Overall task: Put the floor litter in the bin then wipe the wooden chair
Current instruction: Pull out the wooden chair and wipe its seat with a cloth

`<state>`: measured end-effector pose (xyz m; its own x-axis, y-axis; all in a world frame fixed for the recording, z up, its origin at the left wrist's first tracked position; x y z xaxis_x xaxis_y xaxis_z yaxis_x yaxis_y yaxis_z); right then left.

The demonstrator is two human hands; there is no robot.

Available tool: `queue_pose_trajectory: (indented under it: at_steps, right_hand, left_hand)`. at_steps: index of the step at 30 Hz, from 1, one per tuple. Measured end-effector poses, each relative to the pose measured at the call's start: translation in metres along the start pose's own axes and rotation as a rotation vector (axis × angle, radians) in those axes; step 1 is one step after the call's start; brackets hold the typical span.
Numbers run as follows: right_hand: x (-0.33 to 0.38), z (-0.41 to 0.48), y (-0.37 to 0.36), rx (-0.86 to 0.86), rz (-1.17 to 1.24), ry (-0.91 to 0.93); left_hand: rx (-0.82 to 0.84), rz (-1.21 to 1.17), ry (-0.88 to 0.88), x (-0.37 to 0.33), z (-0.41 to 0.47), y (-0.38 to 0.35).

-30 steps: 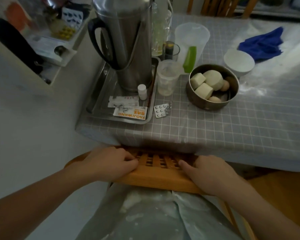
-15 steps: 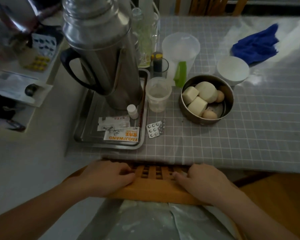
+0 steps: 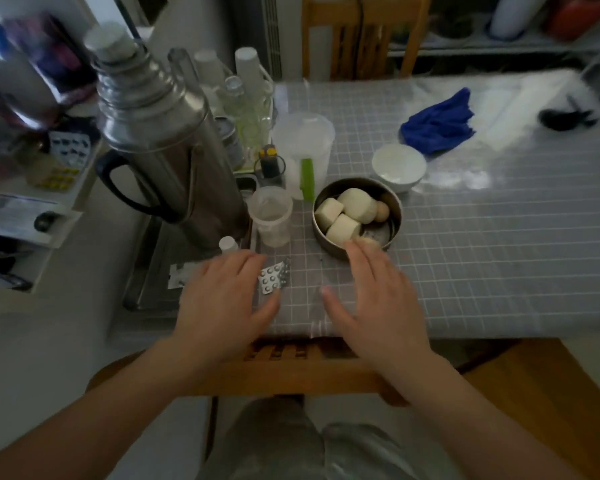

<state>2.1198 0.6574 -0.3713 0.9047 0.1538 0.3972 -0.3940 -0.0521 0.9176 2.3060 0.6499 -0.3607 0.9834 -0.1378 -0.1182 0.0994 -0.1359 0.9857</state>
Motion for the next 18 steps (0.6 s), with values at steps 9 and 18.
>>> queue_pose_trajectory:
  at_steps: [9, 18]
  right_hand:
    - [-0.071, -0.004, 0.134, -0.359, -0.163, 0.176]
    - [-0.093, -0.068, 0.234, -0.443, -0.162, 0.269]
  left_hand:
    - [-0.51, -0.014, 0.079, -0.119, -0.015, 0.078]
    - [-0.649, -0.028, 0.093, -0.207, -0.078, 0.138]
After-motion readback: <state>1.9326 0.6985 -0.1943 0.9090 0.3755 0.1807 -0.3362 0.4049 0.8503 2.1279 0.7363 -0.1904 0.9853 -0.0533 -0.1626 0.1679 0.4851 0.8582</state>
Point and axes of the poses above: each hand's wrist, its own z-axis towards the middle knuckle, its own y-axis out of the back of the hand, x = y × z, the point moved 5 cm from there along z, towards the middle knuckle, and after that the axes turned 2 degrees about x, right-handed, at the moved point
